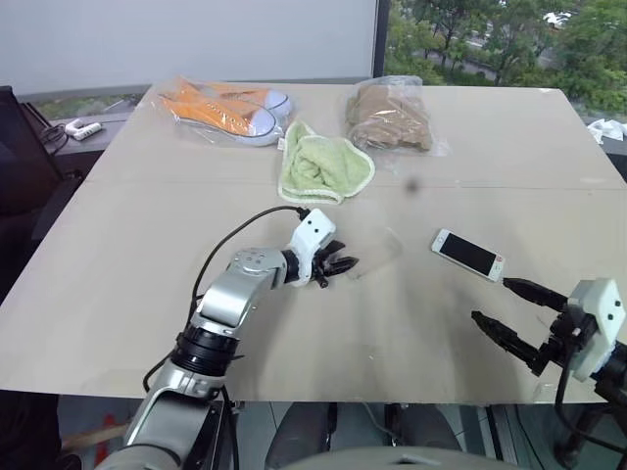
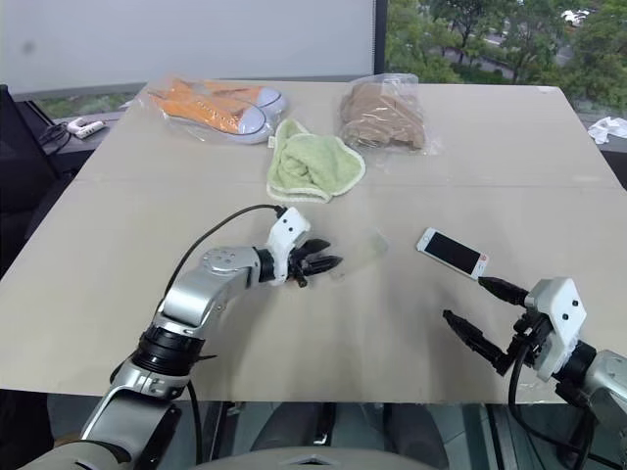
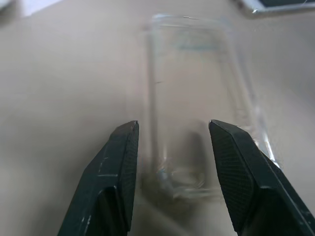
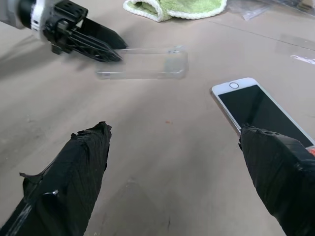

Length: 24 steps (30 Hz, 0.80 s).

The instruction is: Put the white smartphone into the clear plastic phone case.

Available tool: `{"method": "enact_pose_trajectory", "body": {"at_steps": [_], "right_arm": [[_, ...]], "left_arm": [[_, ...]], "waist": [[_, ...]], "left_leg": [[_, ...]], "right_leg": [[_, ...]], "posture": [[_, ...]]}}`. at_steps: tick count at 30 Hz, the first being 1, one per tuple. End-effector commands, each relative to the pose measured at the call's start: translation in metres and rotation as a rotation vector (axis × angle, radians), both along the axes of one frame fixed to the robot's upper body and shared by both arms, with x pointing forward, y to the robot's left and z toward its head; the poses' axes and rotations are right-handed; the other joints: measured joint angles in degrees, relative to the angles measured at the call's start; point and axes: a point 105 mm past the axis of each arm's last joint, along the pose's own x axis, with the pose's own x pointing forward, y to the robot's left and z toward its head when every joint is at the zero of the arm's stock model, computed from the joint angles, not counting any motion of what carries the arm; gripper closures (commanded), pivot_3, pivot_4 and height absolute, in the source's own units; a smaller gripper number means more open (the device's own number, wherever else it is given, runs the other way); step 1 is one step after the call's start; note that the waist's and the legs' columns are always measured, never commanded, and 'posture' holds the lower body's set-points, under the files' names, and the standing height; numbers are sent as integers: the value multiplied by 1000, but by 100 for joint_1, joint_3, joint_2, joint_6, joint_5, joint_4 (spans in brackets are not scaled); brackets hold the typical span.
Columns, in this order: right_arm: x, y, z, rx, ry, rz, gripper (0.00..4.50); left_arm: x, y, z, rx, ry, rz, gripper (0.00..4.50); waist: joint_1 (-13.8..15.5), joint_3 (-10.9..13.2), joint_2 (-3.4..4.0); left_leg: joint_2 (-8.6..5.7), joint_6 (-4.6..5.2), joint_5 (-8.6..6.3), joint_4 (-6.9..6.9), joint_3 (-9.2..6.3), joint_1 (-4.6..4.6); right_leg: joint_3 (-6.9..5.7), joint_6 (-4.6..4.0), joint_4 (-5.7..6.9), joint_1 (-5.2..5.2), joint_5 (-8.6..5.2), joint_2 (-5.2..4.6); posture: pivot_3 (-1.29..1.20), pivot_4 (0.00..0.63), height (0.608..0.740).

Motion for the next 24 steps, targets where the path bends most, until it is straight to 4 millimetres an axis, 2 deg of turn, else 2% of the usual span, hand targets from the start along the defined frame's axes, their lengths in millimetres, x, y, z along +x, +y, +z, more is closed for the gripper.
{"method": "enact_pose_trajectory", "body": {"at_steps": [1,5,11,12,14,15,16,22,24], "right_arm": [[0,2,7,2,-44,3,0],[-1,4,5,5,-42,-2,0],[-1,4,5,7,-52,-19,0],[-1,4,4,8,-51,-19,0],[-2,5,4,10,-50,-19,0],[-2,6,4,11,-50,-19,0],[-2,6,4,12,-51,-20,0],[-1,6,3,13,-52,-20,0],[-2,6,4,12,-50,-17,0]], "left_arm": [[6,10,0,13,0,13,2206],[15,5,3,-48,19,39,2206],[15,0,2,-35,20,-5,2206],[15,1,2,-28,17,-11,2729],[15,1,1,-20,16,-21,3469],[15,1,1,-7,9,-31,4130],[16,2,1,8,1,-41,4458],[17,-1,3,31,-37,-96,4458],[13,-9,9,18,-75,-179,4458]], "waist": [[5,0,0],[2,-1,0],[1,-1,1],[0,-1,1],[-2,-1,1],[-2,-1,1],[-1,-1,0],[2,-1,1],[3,-1,1]], "left_leg": [[0,0,0,0,-1,0],[0,0,0,0,-1,0],[-1,0,0,3,-1,2],[-1,0,0,3,-1,2],[-1,0,0,3,-1,2],[-1,0,0,3,0,2],[-1,0,0,3,0,2],[-2,0,0,3,0,2],[-2,0,0,4,-1,2]], "right_leg": [[-1,0,0,0,0,0],[-2,0,1,1,0,1],[-3,0,10,1,0,1],[-3,0,10,1,0,1],[-2,0,10,0,0,1],[-2,0,10,0,0,1],[-1,0,10,0,0,1],[-2,0,10,0,0,1],[-3,0,10,0,0,1]], "posture": [[0,150,740],[0,150,740],[0,150,740],[0,150,740],[0,150,740],[0,150,740],[0,150,740],[0,150,740],[0,150,740]]}}
